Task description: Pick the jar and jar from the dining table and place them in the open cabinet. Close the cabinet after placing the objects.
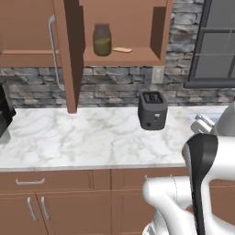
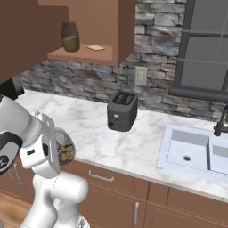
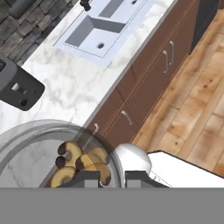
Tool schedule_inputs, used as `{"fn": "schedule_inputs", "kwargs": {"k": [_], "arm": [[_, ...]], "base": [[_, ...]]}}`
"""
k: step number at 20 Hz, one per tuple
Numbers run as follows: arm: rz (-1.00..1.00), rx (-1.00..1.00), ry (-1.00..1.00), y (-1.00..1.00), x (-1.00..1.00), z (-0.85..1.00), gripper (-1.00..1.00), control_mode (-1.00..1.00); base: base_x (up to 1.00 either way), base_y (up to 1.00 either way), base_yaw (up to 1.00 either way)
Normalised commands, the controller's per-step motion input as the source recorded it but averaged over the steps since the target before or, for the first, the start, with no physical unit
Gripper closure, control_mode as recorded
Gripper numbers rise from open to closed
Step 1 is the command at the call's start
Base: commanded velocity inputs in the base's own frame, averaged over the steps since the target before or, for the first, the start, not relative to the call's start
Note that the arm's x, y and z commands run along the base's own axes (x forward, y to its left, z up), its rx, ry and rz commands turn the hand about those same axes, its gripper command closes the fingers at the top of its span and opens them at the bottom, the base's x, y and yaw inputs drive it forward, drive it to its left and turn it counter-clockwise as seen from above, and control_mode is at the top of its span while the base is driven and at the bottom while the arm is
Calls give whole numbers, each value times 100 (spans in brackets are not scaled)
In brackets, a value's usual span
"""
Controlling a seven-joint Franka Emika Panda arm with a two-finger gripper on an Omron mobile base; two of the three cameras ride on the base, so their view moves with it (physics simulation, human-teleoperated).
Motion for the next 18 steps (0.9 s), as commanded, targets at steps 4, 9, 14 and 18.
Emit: {"fn": "schedule_inputs", "kwargs": {"k": [4,9,14,18], "arm": [[0,0,0,0,0,0,100,100],[0,0,0,0,0,0,100,100],[0,0,0,0,0,0,100,100],[0,0,0,0,0,0,100,100]], "base": [[13,48,0],[28,33,0],[40,7,0],[52,0,0]]}}
